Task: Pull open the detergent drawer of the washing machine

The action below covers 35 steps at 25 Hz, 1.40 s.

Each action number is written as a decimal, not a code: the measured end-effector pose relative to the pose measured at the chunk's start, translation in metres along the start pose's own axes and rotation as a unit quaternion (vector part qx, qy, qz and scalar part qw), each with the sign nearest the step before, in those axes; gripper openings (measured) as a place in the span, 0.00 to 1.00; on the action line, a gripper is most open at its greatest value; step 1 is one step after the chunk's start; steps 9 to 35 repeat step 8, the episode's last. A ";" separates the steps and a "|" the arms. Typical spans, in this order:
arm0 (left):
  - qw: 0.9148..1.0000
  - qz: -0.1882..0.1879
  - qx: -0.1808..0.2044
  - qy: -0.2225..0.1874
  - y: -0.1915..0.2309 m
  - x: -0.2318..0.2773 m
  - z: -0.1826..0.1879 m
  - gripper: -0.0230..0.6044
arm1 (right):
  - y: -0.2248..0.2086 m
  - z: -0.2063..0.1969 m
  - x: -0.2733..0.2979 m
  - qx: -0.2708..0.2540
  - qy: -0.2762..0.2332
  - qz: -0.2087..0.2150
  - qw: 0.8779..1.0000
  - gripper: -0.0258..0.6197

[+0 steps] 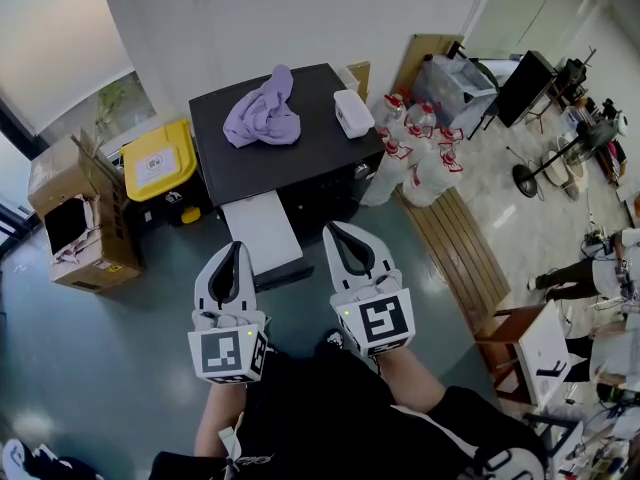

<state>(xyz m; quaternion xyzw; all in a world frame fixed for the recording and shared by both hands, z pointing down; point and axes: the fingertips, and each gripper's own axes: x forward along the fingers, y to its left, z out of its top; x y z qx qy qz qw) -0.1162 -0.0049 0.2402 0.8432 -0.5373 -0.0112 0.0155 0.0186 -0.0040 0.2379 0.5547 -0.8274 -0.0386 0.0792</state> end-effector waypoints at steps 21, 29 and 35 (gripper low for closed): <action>1.000 -0.003 -0.002 -0.002 0.002 -0.004 0.003 0.07 | 0.004 0.002 -0.001 -0.001 -0.001 -0.005 1.000 0.05; 1.000 -0.003 -0.002 -0.002 0.002 -0.004 0.003 0.07 | 0.004 0.002 -0.001 -0.001 -0.001 -0.005 1.000 0.05; 1.000 -0.003 -0.002 -0.002 0.002 -0.004 0.003 0.07 | 0.004 0.002 -0.001 -0.001 -0.001 -0.005 1.000 0.05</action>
